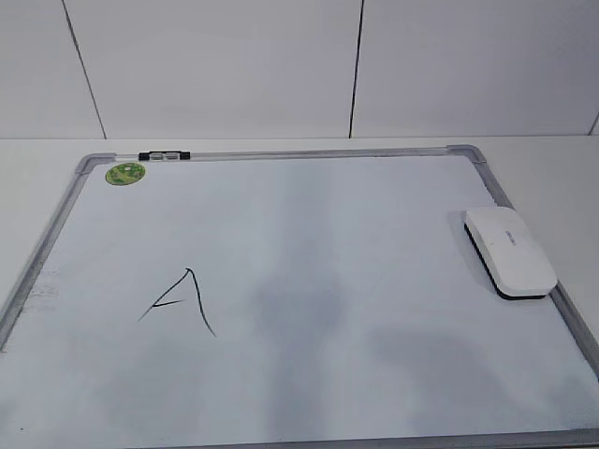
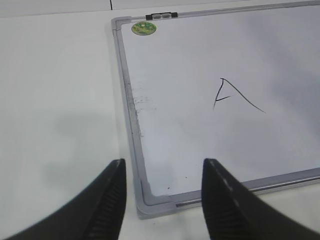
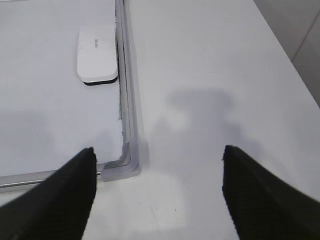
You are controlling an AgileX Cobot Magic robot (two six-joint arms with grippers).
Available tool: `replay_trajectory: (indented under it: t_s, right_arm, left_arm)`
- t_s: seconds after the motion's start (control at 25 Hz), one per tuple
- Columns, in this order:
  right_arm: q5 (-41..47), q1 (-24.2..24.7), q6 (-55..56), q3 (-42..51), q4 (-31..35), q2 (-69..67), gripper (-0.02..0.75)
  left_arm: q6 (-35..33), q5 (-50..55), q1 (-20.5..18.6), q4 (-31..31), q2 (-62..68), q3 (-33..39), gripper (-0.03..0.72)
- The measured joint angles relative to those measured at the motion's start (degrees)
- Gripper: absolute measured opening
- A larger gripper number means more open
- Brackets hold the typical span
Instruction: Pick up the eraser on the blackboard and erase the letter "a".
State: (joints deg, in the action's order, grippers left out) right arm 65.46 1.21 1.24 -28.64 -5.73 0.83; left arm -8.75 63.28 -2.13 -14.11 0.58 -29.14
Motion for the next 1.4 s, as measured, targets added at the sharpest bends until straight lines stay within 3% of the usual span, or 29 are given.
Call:
replay_trajectory:
  t_s: [1.08, 1.4]
  right_arm:
    - [0.0, 0.0, 0.0, 0.0, -0.2, 0.2, 0.594]
    - [0.0, 0.0, 0.0, 0.0, -0.2, 0.2, 0.594]
  left_arm:
    - [0.0, 0.0, 0.0, 0.1, 0.0, 0.0, 0.371]
    - [4.2, 0.0, 0.0, 5.4, 0.0, 0.0, 0.371]
